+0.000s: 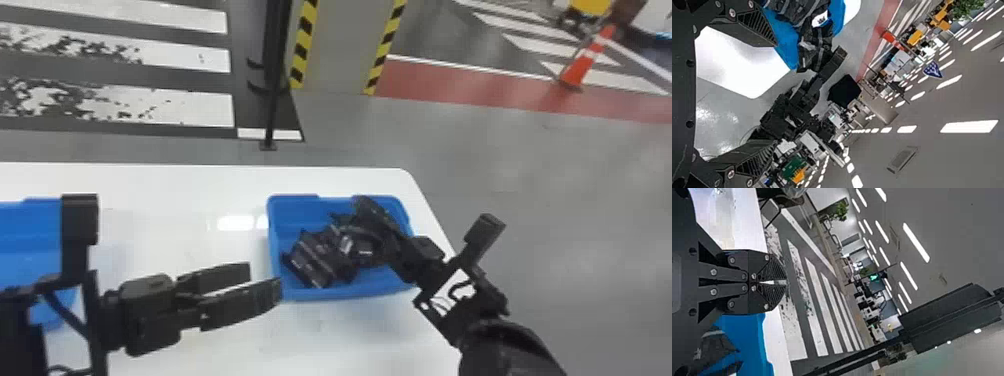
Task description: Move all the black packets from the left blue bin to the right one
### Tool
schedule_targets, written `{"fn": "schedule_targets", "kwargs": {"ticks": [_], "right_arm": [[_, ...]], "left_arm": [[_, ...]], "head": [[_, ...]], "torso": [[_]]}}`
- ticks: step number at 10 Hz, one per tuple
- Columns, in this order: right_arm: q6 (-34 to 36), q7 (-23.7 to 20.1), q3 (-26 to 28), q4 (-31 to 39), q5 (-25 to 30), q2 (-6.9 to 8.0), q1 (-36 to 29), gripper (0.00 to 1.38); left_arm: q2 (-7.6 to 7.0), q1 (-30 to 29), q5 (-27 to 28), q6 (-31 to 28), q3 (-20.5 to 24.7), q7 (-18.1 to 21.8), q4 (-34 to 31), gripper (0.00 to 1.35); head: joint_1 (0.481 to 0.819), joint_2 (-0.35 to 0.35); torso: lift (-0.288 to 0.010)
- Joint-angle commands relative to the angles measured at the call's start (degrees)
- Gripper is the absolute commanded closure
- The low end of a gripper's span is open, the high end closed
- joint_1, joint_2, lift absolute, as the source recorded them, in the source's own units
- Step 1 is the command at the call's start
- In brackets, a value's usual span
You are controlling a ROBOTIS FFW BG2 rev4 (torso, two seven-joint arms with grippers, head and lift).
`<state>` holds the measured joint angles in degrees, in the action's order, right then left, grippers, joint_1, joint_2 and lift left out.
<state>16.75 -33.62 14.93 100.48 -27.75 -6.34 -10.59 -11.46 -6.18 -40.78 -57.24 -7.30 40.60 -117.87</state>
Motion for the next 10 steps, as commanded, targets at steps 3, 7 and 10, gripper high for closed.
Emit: {"fn": "schedule_targets", "kwargs": {"ticks": [3,7,10], "right_arm": [[0.0,0.6,3.3,-4.6,2.4,-0.78,3.8,0.53],[-9.9,1.5,4.7,3.7,8.8,3.44,-6.1,0.13],[-16.0,2.2,3.1,11.1,12.1,6.39,-17.4,0.14]], "left_arm": [[0.47,-1.8,0.4,-0.4,2.3,0.0,-0.6,0.17],[0.65,-8.2,3.8,5.9,9.4,0.0,-4.4,0.17],[2.05,-22.1,11.9,16.0,22.0,-1.3,-12.0,0.17]], "head": [[0.695,-0.35],[0.695,-0.35],[0.695,-0.253]], "torso": [[-0.121],[-0.121],[-0.121]]}}
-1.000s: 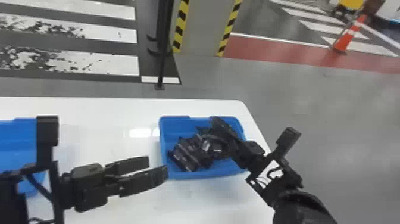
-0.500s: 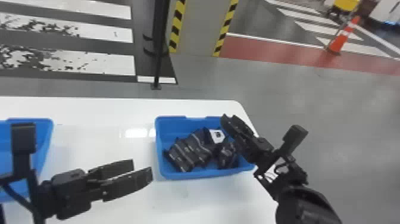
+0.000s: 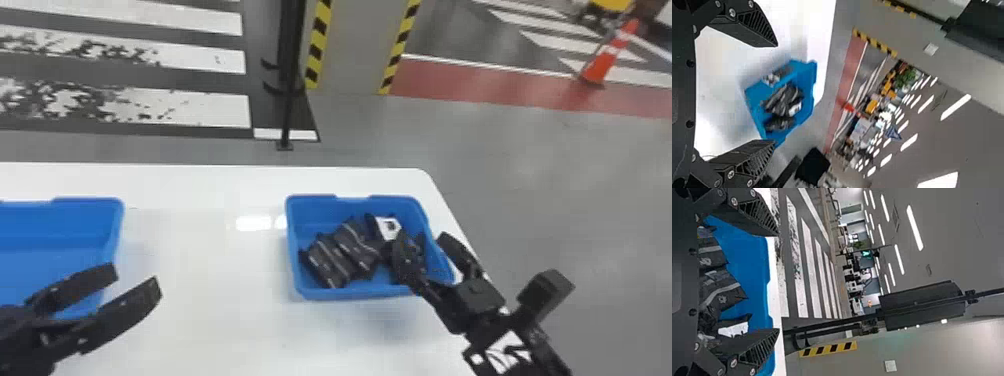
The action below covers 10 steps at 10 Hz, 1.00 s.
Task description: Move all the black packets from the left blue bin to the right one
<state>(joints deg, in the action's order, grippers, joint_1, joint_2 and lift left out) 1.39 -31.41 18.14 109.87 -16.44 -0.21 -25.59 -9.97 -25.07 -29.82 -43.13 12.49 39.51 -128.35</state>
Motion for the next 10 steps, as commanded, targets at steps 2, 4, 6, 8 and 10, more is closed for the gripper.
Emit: {"fn": "schedule_targets", "kwargs": {"ticks": [2,4,6,8,10], "right_arm": [[-2.2,0.6,-0.1,8.2,2.3,0.26,-11.2,0.14],[-7.3,1.5,-0.1,11.3,2.7,0.26,-18.3,0.14],[-11.1,1.8,-0.3,12.0,4.0,0.26,-20.1,0.14],[-11.7,1.8,-0.5,12.4,3.9,0.26,-20.2,0.14],[-11.7,1.8,-0.8,12.5,3.6,0.26,-20.4,0.14]], "left_arm": [[3.99,-9.8,6.6,9.7,6.4,-2.9,-5.9,0.17],[6.89,-15.8,11.5,18.8,7.4,-8.3,-10.7,0.18],[8.21,-20.3,13.3,29.8,7.2,-12.5,-10.9,0.18],[8.21,-22.9,13.7,35.0,5.9,-14.8,-10.9,0.18],[8.3,-23.2,13.8,35.1,5.7,-15.5,-10.9,0.18]], "head": [[0.695,-0.174],[0.695,-0.099],[0.695,-0.052],[0.695,-0.026],[0.695,-0.015]], "torso": [[-0.121],[-0.121],[-0.121],[-0.121],[-0.121]]}}
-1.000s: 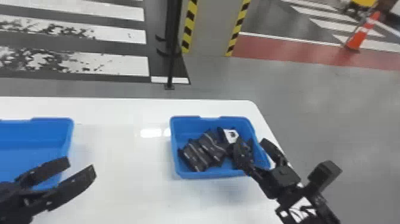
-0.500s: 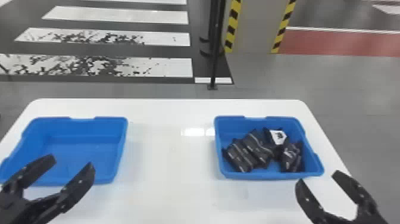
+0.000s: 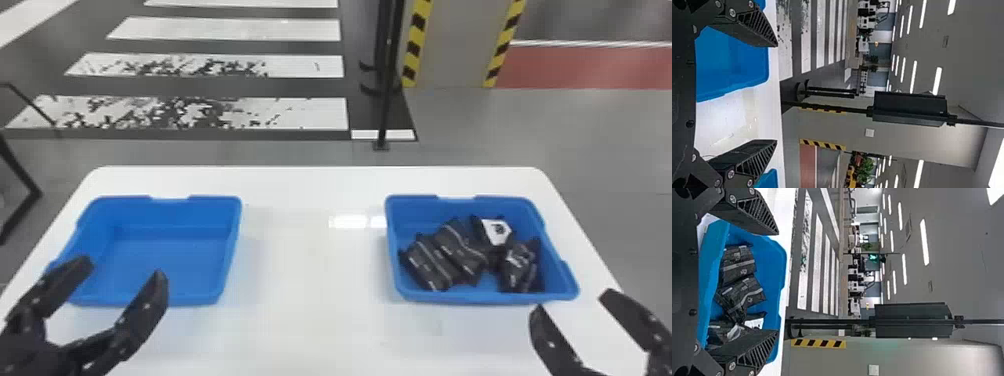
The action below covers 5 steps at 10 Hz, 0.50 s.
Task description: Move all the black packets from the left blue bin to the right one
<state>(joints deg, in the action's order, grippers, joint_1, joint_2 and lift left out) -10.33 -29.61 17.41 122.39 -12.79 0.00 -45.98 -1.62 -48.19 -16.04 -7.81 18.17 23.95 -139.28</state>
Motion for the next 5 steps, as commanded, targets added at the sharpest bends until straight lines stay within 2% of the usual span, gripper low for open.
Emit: {"fn": "schedule_targets", "kwargs": {"ticks": [1,5], "right_arm": [[0.1,0.0,0.0,0.3,-0.1,0.05,-0.3,0.14],[0.1,0.5,0.0,1.7,-0.9,0.05,-0.7,0.14]], "left_arm": [[-0.13,0.0,0.0,-0.6,-0.2,0.0,0.0,0.18],[-0.05,0.8,0.5,-1.1,-0.3,0.0,0.0,0.18]], "head": [[0.695,-0.015],[0.695,-0.017]], "torso": [[-0.121],[-0.121]]}}
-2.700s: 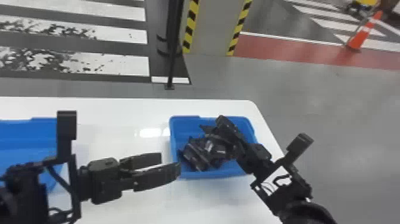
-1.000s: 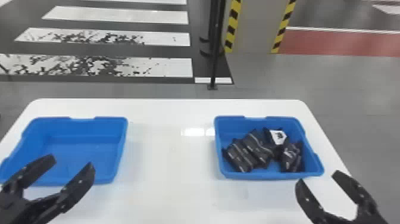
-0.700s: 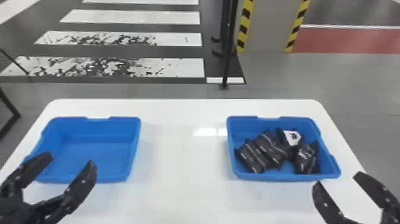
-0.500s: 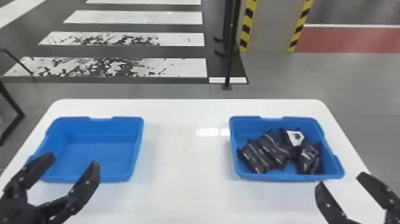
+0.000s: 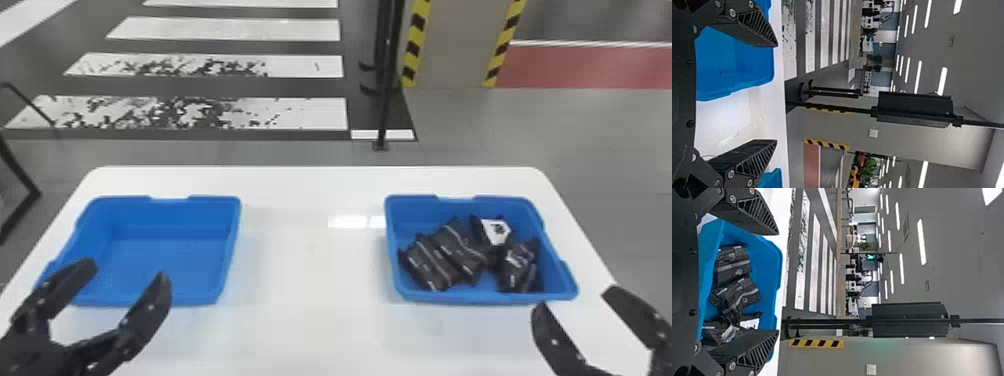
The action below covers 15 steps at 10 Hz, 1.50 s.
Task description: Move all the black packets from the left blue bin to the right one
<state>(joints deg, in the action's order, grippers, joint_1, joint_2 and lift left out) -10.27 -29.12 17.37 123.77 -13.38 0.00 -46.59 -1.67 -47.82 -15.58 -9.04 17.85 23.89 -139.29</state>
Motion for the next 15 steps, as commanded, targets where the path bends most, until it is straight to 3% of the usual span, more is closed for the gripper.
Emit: {"fn": "schedule_targets", "kwargs": {"ticks": [1,15], "right_arm": [[0.0,0.6,0.0,-0.2,-0.4,0.05,0.0,0.14],[0.0,0.9,0.1,0.5,-1.1,0.05,-0.4,0.14]], "left_arm": [[0.52,-0.1,-0.1,-0.2,0.1,-0.4,0.0,0.18],[0.87,-0.1,0.0,-1.1,-0.3,-0.5,0.0,0.18]], "head": [[0.695,-0.017],[0.695,-0.026]], "torso": [[-0.121],[-0.121]]}}
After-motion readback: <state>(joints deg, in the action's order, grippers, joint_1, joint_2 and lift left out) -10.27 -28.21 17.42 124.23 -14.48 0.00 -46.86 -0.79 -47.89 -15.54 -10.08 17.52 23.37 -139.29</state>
